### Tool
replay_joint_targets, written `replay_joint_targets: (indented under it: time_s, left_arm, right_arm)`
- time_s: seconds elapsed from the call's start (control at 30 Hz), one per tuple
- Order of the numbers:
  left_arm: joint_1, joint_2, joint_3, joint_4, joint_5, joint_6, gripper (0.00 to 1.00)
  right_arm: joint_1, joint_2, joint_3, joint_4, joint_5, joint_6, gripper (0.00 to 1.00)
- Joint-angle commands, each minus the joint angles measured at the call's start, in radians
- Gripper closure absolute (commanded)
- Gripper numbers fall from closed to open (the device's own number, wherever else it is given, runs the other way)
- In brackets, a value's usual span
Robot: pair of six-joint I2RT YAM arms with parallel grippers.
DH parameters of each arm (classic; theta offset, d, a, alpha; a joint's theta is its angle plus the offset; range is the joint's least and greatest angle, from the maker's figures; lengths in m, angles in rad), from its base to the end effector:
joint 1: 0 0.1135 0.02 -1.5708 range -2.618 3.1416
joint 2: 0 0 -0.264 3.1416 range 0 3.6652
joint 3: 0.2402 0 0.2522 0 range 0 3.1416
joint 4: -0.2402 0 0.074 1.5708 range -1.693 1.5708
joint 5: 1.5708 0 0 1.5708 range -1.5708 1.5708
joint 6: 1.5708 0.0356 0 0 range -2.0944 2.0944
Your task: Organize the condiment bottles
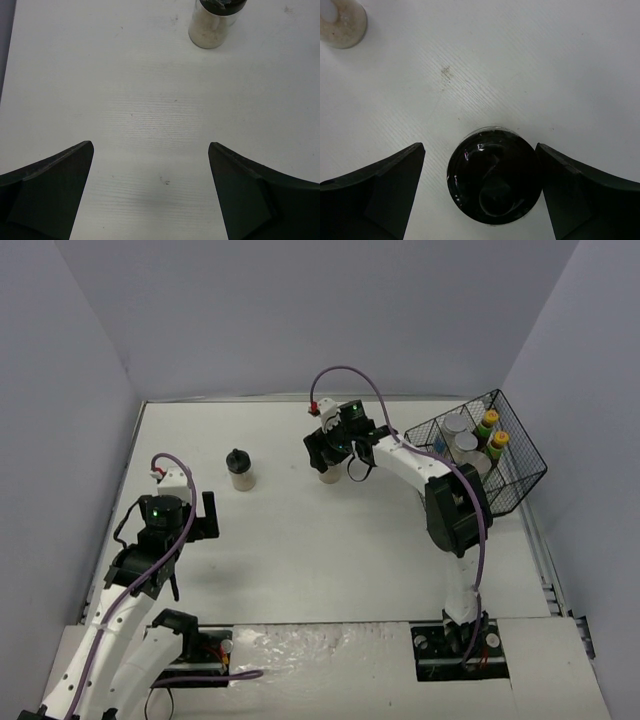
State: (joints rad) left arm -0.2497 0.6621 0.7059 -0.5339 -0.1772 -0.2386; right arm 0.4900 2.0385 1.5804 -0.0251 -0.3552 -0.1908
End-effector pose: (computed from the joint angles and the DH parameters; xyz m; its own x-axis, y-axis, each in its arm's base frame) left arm 0.1470 -0.0310 0.2951 -0.4651 -0.1215 -0.8769 -0.0179 0.9916 -0.1279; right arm 0.4180 0.2370 0.2447 -0.2673 -0.3441 -0.9001 -0.7778 0.6285 -0.0093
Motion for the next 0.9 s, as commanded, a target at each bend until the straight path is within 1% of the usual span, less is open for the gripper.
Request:
replay_joint_targets:
  time_s: [0.0, 0.03, 0.07, 0.13, 0.17, 0.2, 0.33, 0.4, 0.43, 0.47, 0.57, 0.67, 0.73, 0.87]
  left_arm:
    - [-0.005, -0.006, 0.022, 0.054, -0.012, 0.009, 0.03]
    - [-0.003, -0.007, 0.021, 0.054, -0.015, 0.009, 0.03]
    - [-0.004, -0.007, 0.021, 0.054, -0.014, 0.009, 0.03]
    - [-0.005, -0.007, 0.021, 0.054, -0.012, 0.009, 0.03]
    - [-0.005, -0.007, 0.021, 0.055, -0.011, 0.01, 0.03]
    - [-0.005, -0.007, 0.021, 0.055, -0.011, 0.01, 0.03]
    - [-0.005, -0.009, 0.021, 0.056, -0.012, 0.012, 0.03]
    - [-0.005, -0.009, 0.021, 0.057, -0.011, 0.012, 0.03]
    - [-0.005, -0.009, 0.021, 0.057, -0.011, 0.012, 0.03]
    - [-0.005, -0.009, 0.021, 0.057, -0.011, 0.012, 0.03]
    - [-0.005, -0.007, 0.021, 0.057, -0.01, 0.012, 0.03]
    - [-0.005, -0.004, 0.023, 0.055, -0.008, 0.012, 0.03]
    - [-0.005, 0.001, 0.023, 0.057, -0.007, 0.011, 0.03]
    - [-0.005, 0.002, 0.023, 0.055, -0.005, 0.01, 0.03]
  right_arm:
    - [-0.002, 0.011, 0.055, 0.062, 0.038, -0.001, 0.16]
    - [-0.002, 0.014, 0.053, 0.064, 0.047, 0.001, 0.18]
    - [-0.002, 0.014, 0.053, 0.065, 0.047, 0.001, 0.19]
    - [-0.002, 0.009, 0.043, 0.065, 0.059, 0.002, 0.32]
    - [-0.002, 0.007, 0.037, 0.068, 0.066, 0.002, 0.35]
    - [-0.001, 0.002, 0.033, 0.068, 0.073, 0.002, 0.4]
    - [-0.004, -0.043, 0.01, 0.076, 0.107, 0.002, 0.75]
    - [-0.004, -0.074, -0.005, 0.077, 0.113, 0.007, 0.87]
    - [-0.008, -0.097, -0.014, 0.077, 0.116, 0.022, 0.96]
    - [-0.014, -0.129, -0.021, 0.077, 0.124, 0.032, 1.0]
    - [-0.037, -0.224, -0.043, 0.077, 0.169, 0.091, 1.0]
    - [-0.076, -0.325, -0.075, 0.074, 0.273, 0.166, 1.0]
    - [-0.119, -0.394, -0.097, 0.072, 0.336, 0.216, 1.0]
    - [-0.215, -0.496, -0.168, 0.052, 0.47, 0.365, 1.0]
